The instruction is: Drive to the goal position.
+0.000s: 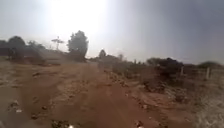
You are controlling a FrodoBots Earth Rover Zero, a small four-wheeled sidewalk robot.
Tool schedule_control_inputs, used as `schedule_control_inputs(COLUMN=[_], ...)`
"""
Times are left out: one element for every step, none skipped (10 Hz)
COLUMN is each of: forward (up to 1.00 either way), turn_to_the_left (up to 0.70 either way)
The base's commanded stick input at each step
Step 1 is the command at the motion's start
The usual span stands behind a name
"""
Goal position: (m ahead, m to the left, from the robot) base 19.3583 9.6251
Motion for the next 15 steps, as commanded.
schedule_control_inputs(forward=[0.45,0.45,0.45,0.45,0.45,0.45,0.45,0.45,0.45,0.45,0.45,0.45,0.45,0.45,0.45], turn_to_the_left=[0.27,0.23,0.18,0.0,0.0,0.0,0.08,0.16,0.27,0.27,0.26,0.16,0.05,0.0,0.0])
